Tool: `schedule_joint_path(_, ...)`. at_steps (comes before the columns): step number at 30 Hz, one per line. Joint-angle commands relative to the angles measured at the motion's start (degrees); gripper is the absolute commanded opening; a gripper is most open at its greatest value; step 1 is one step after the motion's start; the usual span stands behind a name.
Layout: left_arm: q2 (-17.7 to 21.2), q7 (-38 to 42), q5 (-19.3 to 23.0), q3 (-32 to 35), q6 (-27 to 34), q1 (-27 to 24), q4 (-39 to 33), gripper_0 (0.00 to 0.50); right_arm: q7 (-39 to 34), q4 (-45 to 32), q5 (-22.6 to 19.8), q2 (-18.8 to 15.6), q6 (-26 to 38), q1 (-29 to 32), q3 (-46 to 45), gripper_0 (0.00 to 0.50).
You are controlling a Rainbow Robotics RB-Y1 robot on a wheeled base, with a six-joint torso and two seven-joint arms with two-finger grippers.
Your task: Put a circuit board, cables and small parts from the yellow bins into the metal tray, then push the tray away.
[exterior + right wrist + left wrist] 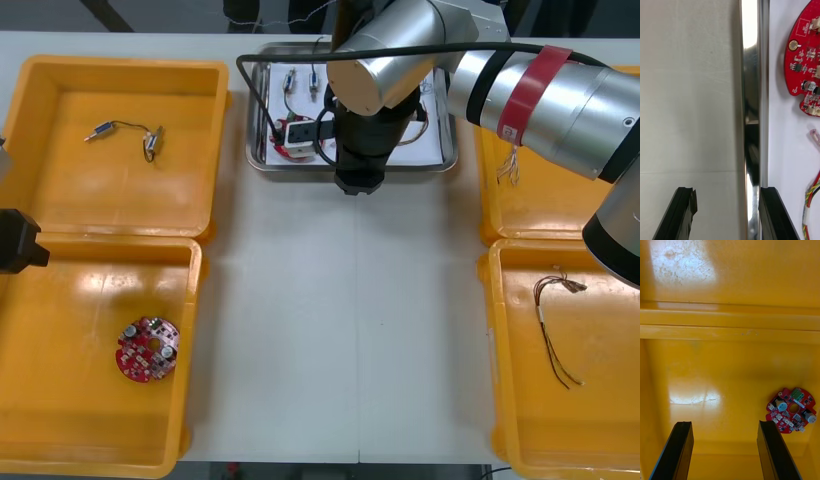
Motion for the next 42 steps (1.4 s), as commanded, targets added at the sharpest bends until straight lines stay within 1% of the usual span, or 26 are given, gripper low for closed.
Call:
schedule_joint_path(1, -0.47, -4.01, -0.37, 1.91, -0.16, 0.82, -1.56, 0.500, -1.22, -5.44, -0.66, -1.96, 4.45, -2.72, -4.14, 0.500)
schedule_joint_path(3, -0.47, -4.01, -0.37, 1.91, -0.16, 0.82, -1.56, 0.500, -4.65, -9.31, -0.31, -3.90, 7.00, -1.66, -4.75, 0.500)
schedule_joint_path(4, -0.47, -4.01, -0.37, 1.91, -0.16, 0.82, -1.56, 0.500, -5.44, -10.45, -0.13, -4.34, 7.61, -1.49, -5.10, 0.500)
schedule_joint_path(9, -0.47, -4.01, -0.37, 1.91, -0.16, 0.82, -1.56, 0.500, -14.14, -22.23, 2.95, -8.73, 15.09, 1.59, -8.88, 0.500)
schedule_joint_path(10, -0.47, -4.01, -0.37, 1.91, -0.16, 0.82, -1.56, 0.500, -15.20, -23.46, 3.21, -9.17, 16.05, 2.12, -9.67, 0.500)
schedule_joint_path(12, -0.47, -4.01, -0.37, 1.91, -0.16, 0.82, -1.56, 0.500, -19.06, -28.56, 4.53, -11.10, 19.74, 4.58, -12.31, 0.500)
schedule_joint_path(13, -0.47, -4.01, -0.37, 1.91, -0.16, 0.82, -1.56, 0.500, -20.21, -29.79, 4.79, -11.46, 20.53, 5.28, -13.01, 0.500)
schedule_joint_path(16, -0.47, -4.01, -0.37, 1.91, -0.16, 0.82, -1.56, 0.500, -26.45, -37.96, 7.25, -13.92, 25.54, 9.85, -18.46, 0.500)
schedule_joint_path(19, -0.47, -4.01, -0.37, 1.91, -0.16, 0.82, -1.56, 0.500, -31.81, -44.11, 9.01, -15.32, 29.76, 13.98, -23.38, 0.500)
schedule_joint_path(20, -0.47, -4.01, -0.37, 1.91, -0.16, 0.82, -1.56, 0.500, -32.86, -45.08, 9.19, -15.50, 30.55, 14.60, -24.18, 0.500)
schedule_joint_path(22, -0.47, -4.01, -0.37, 1.91, -0.16, 0.82, -1.56, 0.500, -38.13, -48.86, 9.80, -16.29, 34.25, 17.32, -27.52, 0.500)
schedule_joint_path(23, -0.47, -4.01, -0.37, 1.91, -0.16, 0.82, -1.56, 0.500, -39.28, -49.56, 9.98, -16.38, 35.12, 17.85, -28.22, 0.500)
schedule_joint_path(24, -0.47, -4.01, -0.37, 1.91, -0.16, 0.82, -1.56, 0.500, -41.91, -51.23, 10.24, -16.47, 37.15, 18.90, -29.71, 0.500)
schedule_joint_path(25, -0.47, -4.01, -0.37, 1.91, -0.16, 0.82, -1.56, 0.500, -44.90, -52.81, 10.42, -16.55, 37.37, 19.87, -31.38, 0.500)
schedule_joint_path(26, -0.47, -4.01, -0.37, 1.91, -0.16, 0.82, -1.56, 0.500, -46.13, -53.52, 10.50, -16.55, 37.37, 20.31, -32.09, 0.500)
schedule_joint_path(28, -0.47, -4.01, -0.37, 1.91, -0.16, 0.82, -1.56, 0.500, -50.88, -56.15, 10.68, -16.55, 37.37, 22.16, -35.25, 0.500)
schedule_joint_path(29, -0.47, -4.01, -0.37, 1.91, -0.16, 0.82, -1.56, 0.500, -51.76, -56.86, 10.68, -16.55, 37.37, 22.68, -35.95, 0.500)
schedule_joint_path(33, -0.47, -4.01, -0.37, 1.91, -0.16, 0.82, -1.56, 0.500, -58.53, -62.57, 10.77, -17.52, 37.37, 27.96, -42.46, 0.500)
schedule_joint_path(35, -0.47, -4.01, -0.37, 1.91, -0.16, 0.82, -1.56, 0.500, -61.60, -65.03, 10.06, -18.75, 37.37, 30.77, -45.09, 0.500)
schedule_joint_path(37, -0.47, -4.01, -0.37, 1.91, -0.16, 0.82, -1.56, 0.500, -65.91, -67.76, 8.83, -21.04, 37.37, 34.29, -47.91, 0.500)
schedule_joint_path(38, -0.47, -4.01, -0.37, 1.91, -0.16, 0.82, -1.56, 0.500, -66.96, -68.37, 8.66, -21.56, 37.37, 35.16, -48.52, 0.500)
schedule_joint_path(42, -0.47, -4.01, -0.37, 1.91, -0.16, 0.82, -1.56, 0.500, -73.47, -71.97, 6.55, -25.87, 37.37, 41.23, -53.27, 0.500)
